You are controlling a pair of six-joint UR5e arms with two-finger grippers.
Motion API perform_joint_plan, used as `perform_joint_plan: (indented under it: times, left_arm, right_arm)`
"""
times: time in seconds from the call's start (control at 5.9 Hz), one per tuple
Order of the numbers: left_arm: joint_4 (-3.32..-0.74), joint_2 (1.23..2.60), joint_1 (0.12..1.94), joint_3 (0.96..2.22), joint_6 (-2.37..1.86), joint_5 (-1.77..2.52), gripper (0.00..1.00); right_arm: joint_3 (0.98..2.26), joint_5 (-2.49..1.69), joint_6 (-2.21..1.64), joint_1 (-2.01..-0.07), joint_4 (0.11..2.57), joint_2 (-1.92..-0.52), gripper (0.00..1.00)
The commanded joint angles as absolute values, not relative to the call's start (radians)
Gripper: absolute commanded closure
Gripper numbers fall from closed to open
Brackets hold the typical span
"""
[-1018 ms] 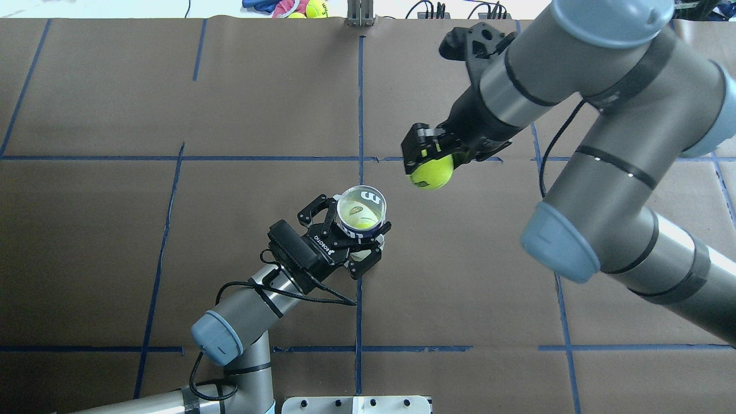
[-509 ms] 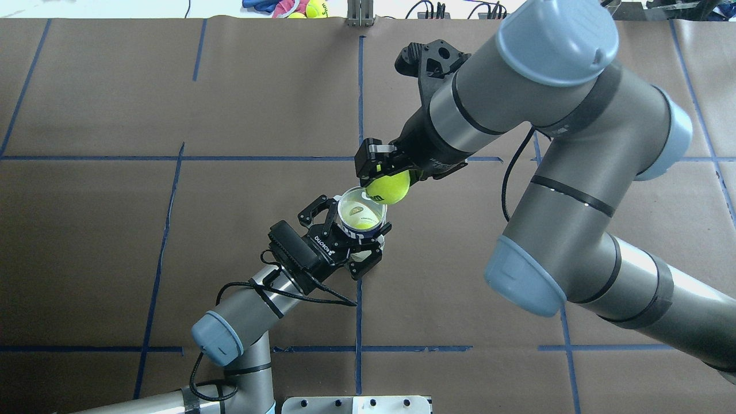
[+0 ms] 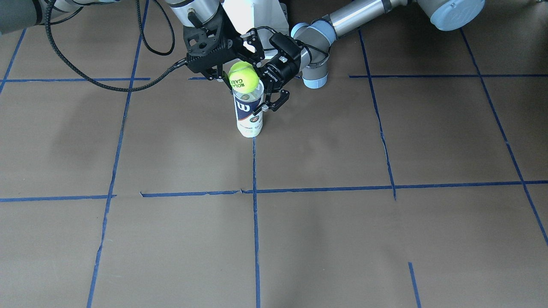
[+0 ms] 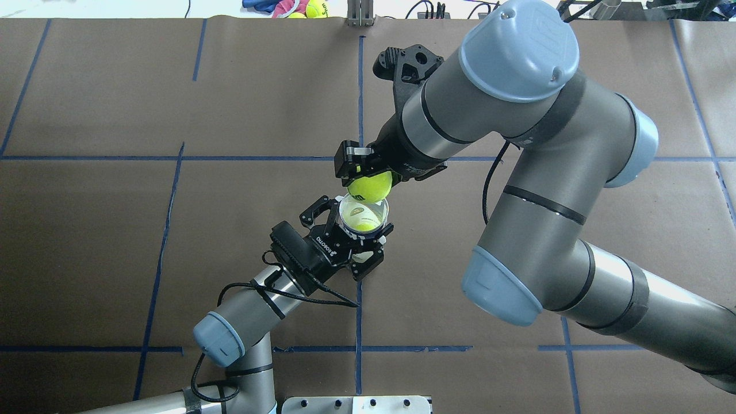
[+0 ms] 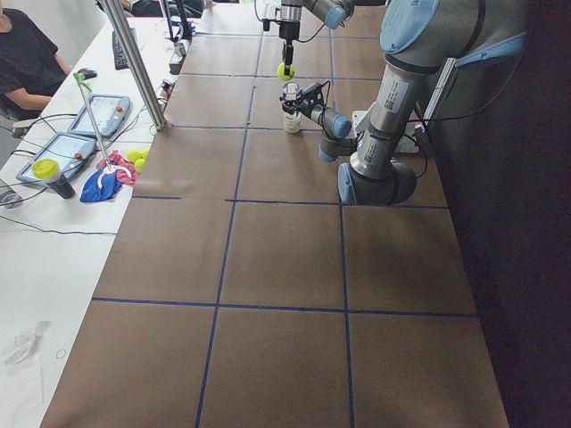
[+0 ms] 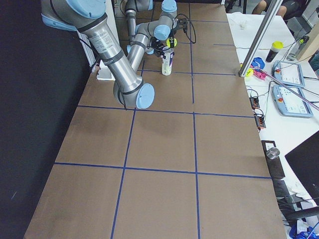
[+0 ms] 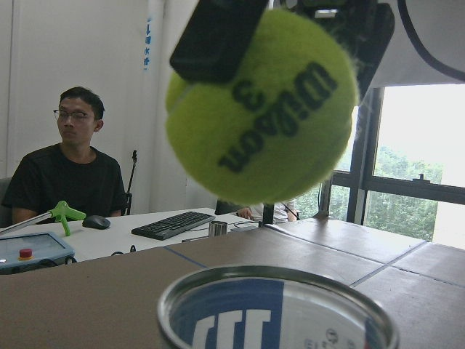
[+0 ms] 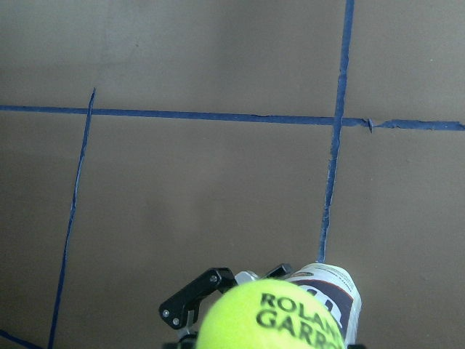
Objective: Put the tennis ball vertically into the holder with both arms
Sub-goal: 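Release the second ball into the holder from the right gripper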
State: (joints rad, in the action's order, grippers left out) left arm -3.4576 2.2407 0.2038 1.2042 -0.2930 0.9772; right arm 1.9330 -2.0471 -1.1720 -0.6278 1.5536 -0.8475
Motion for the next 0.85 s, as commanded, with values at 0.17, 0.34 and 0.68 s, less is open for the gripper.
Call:
perform_joint_plan:
  times: [0.17,0.34,0.68]
  left_arm:
    - [-3.458,2.241,0.202,1.204,-0.293,0.977,0.11]
    - [-3.458,2.241,0.204,1.204,-0.293,0.977,0.10]
    - [-3.459,2.241,0.204,1.207,-0.295,0.977,0.05]
  right_arm:
    - [1.933,-2.036,-1.172,-0.611,1.554,-0.854,0.01]
    - [1.933,-2.036,-1.172,-0.611,1.554,-0.856,0.01]
    - [1.936,-2.042,-1.167,-0.629,1.554,-0.859,0.01]
